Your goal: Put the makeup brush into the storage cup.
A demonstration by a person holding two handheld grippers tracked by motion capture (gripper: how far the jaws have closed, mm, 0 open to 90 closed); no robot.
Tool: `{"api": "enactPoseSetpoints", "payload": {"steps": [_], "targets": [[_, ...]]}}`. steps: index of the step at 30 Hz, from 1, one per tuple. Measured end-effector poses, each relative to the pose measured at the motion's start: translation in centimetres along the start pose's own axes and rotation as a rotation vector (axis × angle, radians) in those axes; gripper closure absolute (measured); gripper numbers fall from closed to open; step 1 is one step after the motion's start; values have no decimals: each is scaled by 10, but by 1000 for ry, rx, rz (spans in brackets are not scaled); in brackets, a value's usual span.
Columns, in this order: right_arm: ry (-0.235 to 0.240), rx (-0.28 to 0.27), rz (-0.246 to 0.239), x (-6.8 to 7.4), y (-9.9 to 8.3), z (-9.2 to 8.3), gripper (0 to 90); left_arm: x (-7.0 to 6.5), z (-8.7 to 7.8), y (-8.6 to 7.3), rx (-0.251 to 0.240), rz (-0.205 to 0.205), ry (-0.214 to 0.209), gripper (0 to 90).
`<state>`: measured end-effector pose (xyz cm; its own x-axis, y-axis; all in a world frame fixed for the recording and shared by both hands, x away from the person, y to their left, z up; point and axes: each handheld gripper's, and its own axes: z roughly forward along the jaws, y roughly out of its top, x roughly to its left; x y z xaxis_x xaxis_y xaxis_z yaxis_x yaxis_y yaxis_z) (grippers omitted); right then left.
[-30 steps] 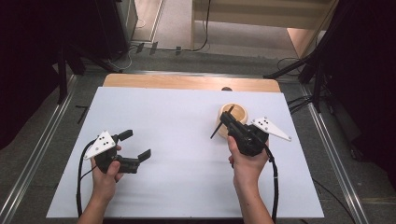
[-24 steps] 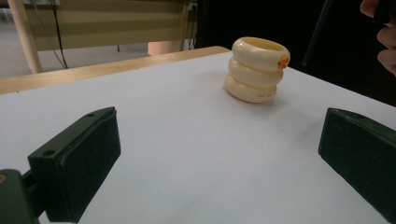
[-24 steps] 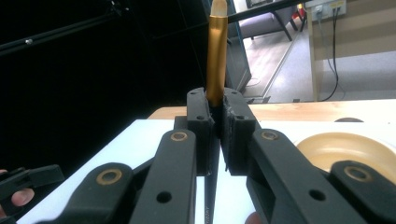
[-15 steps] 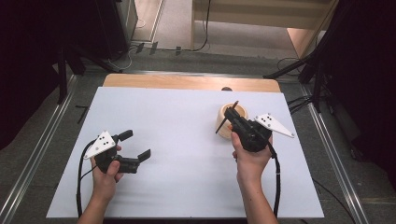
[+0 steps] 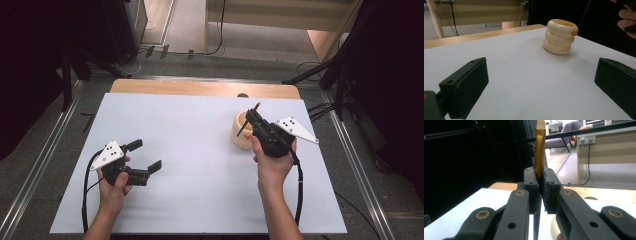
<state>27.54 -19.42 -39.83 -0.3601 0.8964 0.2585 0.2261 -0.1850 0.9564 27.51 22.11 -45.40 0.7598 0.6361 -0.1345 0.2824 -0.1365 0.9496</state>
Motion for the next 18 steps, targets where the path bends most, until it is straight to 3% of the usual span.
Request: {"api": "enactPoseSetpoints", "payload": {"steps": [18], "targets": [[-65, -40, -74, -15, 7, 7, 842, -1, 2, -1, 9, 5, -5, 0]]}}
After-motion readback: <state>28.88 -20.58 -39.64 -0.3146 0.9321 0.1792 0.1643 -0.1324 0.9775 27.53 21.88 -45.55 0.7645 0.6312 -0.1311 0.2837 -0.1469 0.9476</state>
